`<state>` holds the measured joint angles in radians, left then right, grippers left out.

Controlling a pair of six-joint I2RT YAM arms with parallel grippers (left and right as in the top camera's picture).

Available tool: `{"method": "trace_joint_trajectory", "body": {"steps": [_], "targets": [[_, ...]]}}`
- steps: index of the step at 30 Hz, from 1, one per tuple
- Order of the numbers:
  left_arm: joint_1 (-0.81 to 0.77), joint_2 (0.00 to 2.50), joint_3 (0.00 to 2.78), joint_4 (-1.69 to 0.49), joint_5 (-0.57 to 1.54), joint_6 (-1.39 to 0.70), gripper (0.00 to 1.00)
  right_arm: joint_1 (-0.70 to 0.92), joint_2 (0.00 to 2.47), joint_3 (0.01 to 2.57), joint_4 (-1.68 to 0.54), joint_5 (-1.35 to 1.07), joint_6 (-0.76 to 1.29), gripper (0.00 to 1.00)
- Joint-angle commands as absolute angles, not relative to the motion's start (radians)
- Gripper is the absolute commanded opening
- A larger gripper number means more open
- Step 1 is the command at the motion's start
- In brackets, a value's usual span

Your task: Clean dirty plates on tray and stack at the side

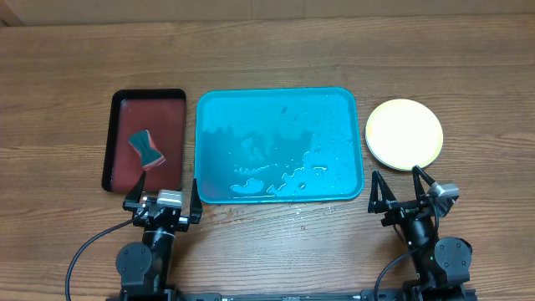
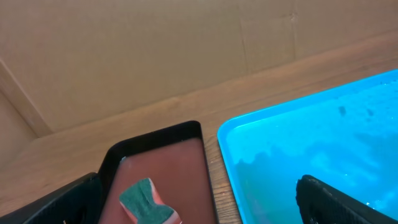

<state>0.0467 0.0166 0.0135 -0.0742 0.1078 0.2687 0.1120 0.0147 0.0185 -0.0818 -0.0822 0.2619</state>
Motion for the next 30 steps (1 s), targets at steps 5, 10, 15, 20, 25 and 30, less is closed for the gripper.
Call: {"method": "trace_joint_trajectory", "body": {"steps": [5,10,15,20,25,30], "targets": [[0.052,0.005,0.005,-0.070,0.097,0.262,1.00,0.110,0.003,0.008,-0.076,-0.090,0.265,1.00],[0.052,0.005,0.005,-0.070,0.097,0.262,1.00,0.110,0.003,0.008,-0.076,-0.090,0.265,1.00],[0.052,0.005,0.005,-0.070,0.097,0.262,1.00,0.110,0.003,0.008,-0.076,-0.090,0.265,1.00],[0.052,0.005,0.005,-0.070,0.097,0.262,1.00,0.110,0.003,0.008,-0.076,-0.090,0.265,1.00],[0.052,0.005,0.005,-0.070,0.097,0.262,1.00,0.110,0.003,0.008,-0.076,-0.090,0.265,1.00],[0.052,0.005,0.005,-0.070,0.097,0.262,1.00,0.110,0.003,0.008,-0.076,-0.090,0.265,1.00]]}}
